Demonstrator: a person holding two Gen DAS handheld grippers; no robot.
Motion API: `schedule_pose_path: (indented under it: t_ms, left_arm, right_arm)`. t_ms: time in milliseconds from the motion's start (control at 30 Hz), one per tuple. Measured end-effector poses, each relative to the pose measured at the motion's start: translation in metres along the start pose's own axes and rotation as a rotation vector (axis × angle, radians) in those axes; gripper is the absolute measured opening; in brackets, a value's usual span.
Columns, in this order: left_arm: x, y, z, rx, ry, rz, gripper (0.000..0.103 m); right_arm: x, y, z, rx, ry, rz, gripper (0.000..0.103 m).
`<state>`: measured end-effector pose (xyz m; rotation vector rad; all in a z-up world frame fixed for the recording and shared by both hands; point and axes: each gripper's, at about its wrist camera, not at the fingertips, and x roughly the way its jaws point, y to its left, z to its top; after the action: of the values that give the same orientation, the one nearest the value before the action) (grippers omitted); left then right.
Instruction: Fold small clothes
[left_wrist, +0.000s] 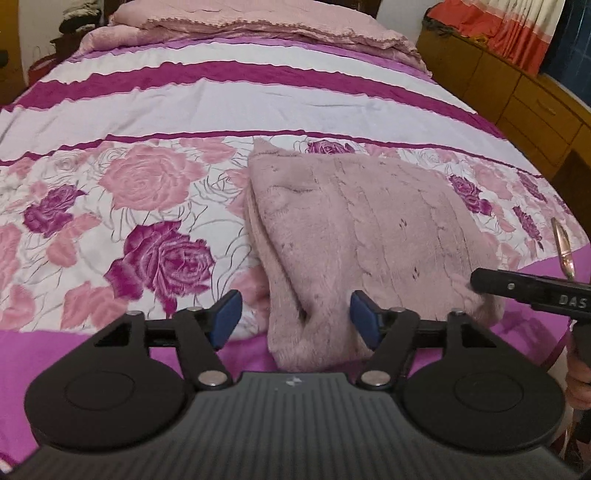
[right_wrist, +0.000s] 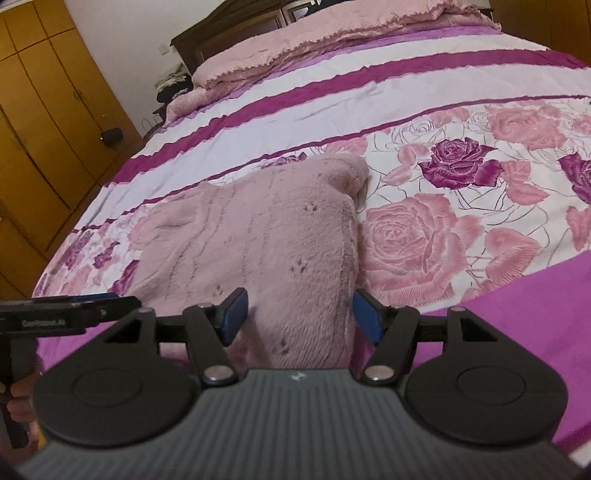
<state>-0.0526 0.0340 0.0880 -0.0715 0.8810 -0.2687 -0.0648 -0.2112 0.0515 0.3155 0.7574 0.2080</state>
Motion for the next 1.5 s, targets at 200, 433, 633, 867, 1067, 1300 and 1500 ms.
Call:
schedule_pose_path:
  t_ms: [200,433,633,867,1067,1300,1500]
  left_arm:
    - [-0.006,-0.020,-0.025,0.000,0.000,0.061,0.090]
    - [0.015,-0.045,-0.051,0.041,0.009,0.140,0.093]
    - [0.035,-0.056,-0.065,0.062,0.024,0.197,0.095]
    - [0.045,-0.054,-0.072,0.046,0.002,0.218,0.099]
    - [0.047,-0.055,-0.078,0.062,-0.028,0.228,0.101]
    - [0.048,-0.053,-0.080,0.066,-0.049,0.223,0.101]
    - [0.047,-0.054,-0.083,0.069,-0.053,0.223,0.101]
  right_arm:
    - [-0.019,0.015,-0.021,-0.080,-0.029,-0.034,0.068]
    - [-0.013,0.020,-0.056,-0.192,-0.048,-0.180,0.068]
    - [-0.004,0.016,-0.076,-0.213,-0.066,-0.233,0.068]
    - [0.001,0.015,-0.083,-0.208,-0.088,-0.245,0.069]
    - [0.002,0.016,-0.086,-0.208,-0.098,-0.254,0.070]
    - [0.003,0.017,-0.087,-0.208,-0.099,-0.257,0.071]
    - [0.003,0.018,-0.088,-0.212,-0.099,-0.259,0.072]
